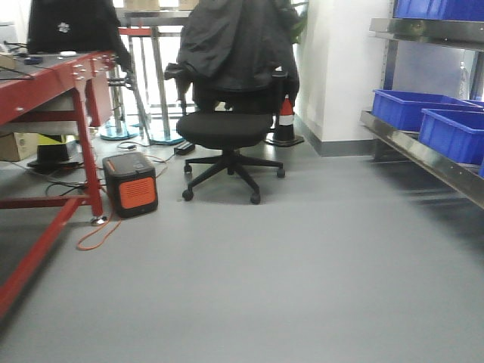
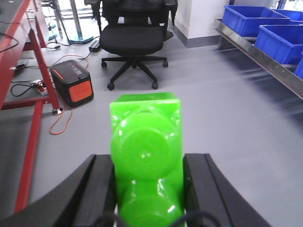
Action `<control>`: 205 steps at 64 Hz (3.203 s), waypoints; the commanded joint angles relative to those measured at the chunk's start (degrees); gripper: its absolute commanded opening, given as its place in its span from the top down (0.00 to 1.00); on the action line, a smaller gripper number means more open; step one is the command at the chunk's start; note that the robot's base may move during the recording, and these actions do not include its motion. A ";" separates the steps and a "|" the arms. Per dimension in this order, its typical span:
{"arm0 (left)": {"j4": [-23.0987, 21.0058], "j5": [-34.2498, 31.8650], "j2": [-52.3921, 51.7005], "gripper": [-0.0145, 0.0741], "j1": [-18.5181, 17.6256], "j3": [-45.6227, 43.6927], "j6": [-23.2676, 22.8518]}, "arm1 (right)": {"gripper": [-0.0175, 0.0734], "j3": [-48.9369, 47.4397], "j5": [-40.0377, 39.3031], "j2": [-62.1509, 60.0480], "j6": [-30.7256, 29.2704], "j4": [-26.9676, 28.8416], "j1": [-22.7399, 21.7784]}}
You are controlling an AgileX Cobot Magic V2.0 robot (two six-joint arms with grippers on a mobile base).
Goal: Grab block from conveyor and place in blue bin
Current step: 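Drive the base along the conveyor toward the shelf of blue bins, then turn and approach the blue bin holding a red bag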
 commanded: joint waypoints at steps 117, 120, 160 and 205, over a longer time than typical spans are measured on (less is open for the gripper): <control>-0.24 -1.20 -0.21 0.96 -0.28 -0.45 -0.39 | 0.98 -0.47 -1.32 -0.13 -0.57 -0.59 -0.29; -0.24 -1.20 -0.21 0.96 -0.28 -0.45 -0.39 | 0.98 -0.47 -1.32 -0.13 -0.57 -0.59 -0.29; -0.24 -1.20 0.12 0.96 -0.28 -0.45 -0.39 | 0.98 -0.47 -1.32 -0.13 -0.57 -0.59 -0.29; -0.24 -1.20 0.12 0.96 -0.28 -0.45 -0.39 | 0.98 -0.47 -1.31 -0.13 -0.57 -0.48 -0.29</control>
